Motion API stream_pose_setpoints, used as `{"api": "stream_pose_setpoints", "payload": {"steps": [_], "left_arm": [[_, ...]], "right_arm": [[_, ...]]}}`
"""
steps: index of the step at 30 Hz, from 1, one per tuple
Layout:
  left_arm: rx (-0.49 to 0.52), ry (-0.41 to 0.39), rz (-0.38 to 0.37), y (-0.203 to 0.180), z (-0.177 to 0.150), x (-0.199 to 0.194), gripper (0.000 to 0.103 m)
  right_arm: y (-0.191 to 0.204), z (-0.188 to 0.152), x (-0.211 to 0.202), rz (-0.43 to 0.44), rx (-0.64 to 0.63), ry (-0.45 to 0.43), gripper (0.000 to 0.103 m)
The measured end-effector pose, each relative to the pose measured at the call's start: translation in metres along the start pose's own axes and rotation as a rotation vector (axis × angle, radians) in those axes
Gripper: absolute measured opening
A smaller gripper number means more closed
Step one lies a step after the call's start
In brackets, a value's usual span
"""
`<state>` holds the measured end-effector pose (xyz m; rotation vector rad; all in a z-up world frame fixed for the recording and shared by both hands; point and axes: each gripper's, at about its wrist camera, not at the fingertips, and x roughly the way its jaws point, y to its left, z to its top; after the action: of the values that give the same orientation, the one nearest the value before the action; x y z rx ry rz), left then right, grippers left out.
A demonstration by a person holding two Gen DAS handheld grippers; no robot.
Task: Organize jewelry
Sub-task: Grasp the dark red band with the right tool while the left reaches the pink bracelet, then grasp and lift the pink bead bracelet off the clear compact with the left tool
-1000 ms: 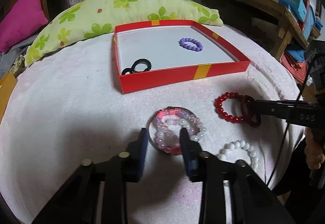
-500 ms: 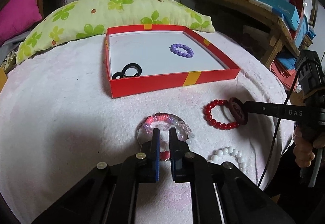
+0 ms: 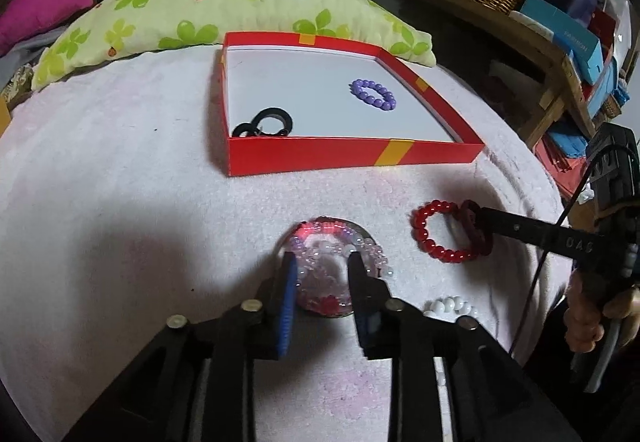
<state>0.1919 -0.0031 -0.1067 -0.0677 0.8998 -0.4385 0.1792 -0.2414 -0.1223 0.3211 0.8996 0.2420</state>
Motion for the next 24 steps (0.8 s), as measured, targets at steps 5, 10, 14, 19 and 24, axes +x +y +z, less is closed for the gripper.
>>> {"api": "stream_pose_setpoints", "payload": {"steps": [5, 10, 14, 19, 24], "left_arm": [[-0.025, 0.006, -0.02, 0.003, 0.001, 0.004, 0.029], [0.009, -0.014, 0.007, 0.0, 0.0, 0.004, 0.017], [0.055, -0.035, -0.007, -0.009, 0.0, 0.001, 0.01], [0.088, -0.061, -0.036, -0.015, 0.0, -0.005, 0.009], [0.086, -0.052, -0.068, -0.018, -0.001, -0.005, 0.011]], "right_arm": [[0.021, -0.004, 0.0, -0.066, -0.124, -0.039, 0.008], [0.024, -0.004, -0.002, -0.124, -0.163, -0.076, 0.007], [0.014, -0.002, -0.005, -0.13, -0.129, -0.082, 0.007], [0.004, -0.001, -0.006, -0.118, -0.083, -0.08, 0.007], [-0.004, 0.0, -0.007, -0.111, -0.051, -0.071, 0.007]]}}
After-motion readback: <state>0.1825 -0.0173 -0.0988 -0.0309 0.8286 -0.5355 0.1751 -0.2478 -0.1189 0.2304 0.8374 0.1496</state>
